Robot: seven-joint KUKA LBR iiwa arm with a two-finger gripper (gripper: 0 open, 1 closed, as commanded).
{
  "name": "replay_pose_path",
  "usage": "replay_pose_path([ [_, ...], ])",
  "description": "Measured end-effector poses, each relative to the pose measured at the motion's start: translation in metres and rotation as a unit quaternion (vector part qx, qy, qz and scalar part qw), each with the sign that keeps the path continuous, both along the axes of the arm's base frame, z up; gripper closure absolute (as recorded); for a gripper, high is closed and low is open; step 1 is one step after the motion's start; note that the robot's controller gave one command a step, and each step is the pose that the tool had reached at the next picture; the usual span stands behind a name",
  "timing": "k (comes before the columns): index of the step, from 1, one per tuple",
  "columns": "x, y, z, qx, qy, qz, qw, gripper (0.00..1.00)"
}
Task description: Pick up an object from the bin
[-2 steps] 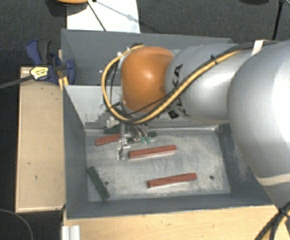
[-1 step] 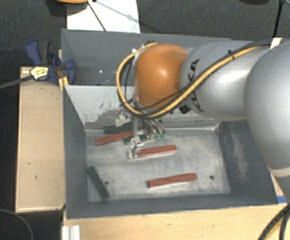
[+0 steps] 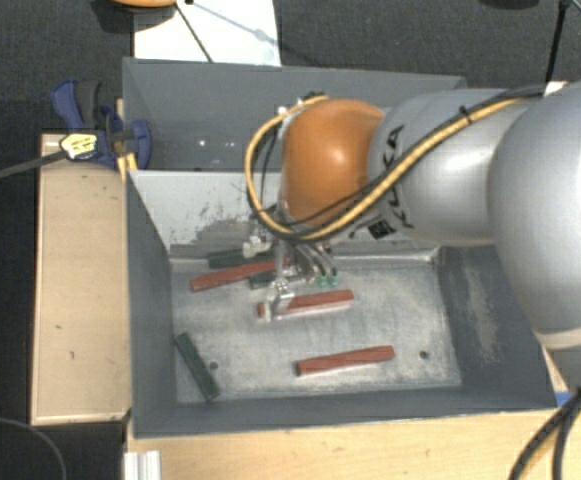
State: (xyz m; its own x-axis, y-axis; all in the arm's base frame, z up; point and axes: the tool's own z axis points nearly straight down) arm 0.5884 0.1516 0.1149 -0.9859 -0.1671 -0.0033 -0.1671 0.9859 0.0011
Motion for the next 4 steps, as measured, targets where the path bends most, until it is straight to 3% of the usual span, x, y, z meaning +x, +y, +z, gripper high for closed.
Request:
replay_pose_path([
  [1,-0.002,-0.019,-0.032,0.005,-0.0082,0.003,0.9999,0.0],
  [2,-0.001,-0.018,-0.031,0.005,-0.0107,0.0,0.9999,1.0],
  [3,-0.001,-0.018,-0.031,0.005,-0.0106,0.0,0.9999,1.0],
  [4,-0.014,-0.054,-0.022,0.001,0.0012,-0.03,0.9996,1.0],
])
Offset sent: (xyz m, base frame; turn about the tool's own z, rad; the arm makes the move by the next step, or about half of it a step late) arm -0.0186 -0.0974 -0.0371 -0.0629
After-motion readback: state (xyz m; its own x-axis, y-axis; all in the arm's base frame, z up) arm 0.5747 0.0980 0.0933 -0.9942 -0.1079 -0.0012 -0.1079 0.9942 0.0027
